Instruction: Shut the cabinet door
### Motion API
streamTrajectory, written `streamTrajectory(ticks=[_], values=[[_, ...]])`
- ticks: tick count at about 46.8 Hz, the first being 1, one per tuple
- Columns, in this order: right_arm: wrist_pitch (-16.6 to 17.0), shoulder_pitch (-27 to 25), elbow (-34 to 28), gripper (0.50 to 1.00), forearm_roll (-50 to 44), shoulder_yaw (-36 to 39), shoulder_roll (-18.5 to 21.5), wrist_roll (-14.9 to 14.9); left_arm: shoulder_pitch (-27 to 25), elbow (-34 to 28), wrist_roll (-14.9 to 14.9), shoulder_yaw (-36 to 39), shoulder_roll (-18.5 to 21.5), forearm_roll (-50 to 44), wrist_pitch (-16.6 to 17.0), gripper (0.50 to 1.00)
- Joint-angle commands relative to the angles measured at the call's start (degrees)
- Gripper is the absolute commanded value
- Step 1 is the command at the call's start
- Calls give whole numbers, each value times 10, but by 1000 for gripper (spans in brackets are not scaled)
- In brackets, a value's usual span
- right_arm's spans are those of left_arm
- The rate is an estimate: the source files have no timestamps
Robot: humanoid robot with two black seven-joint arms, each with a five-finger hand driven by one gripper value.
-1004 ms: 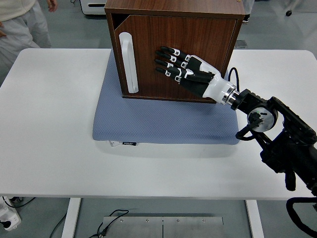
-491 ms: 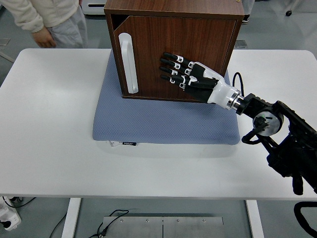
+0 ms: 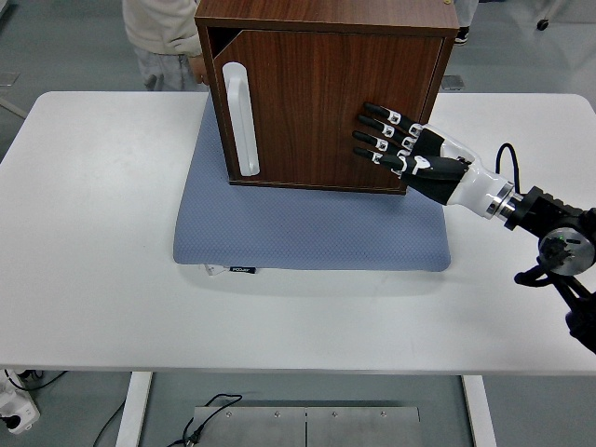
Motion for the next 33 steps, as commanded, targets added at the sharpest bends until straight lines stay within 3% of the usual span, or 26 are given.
streamTrajectory(ticks=[1,13,22,33], values=[[0,-14,26,1000,0,2,-23,1,0,0,0,0,0,0,0,1000],[0,-67,97,1000,-1,26,-79,1,0,0,0,0,0,0,0,1000],[0,-121,99,1000,-1,80,-89,1,0,0,0,0,0,0,0,1000],[0,-152,85,1000,0,146,-90,2,0,0,0,0,0,0,0,1000]])
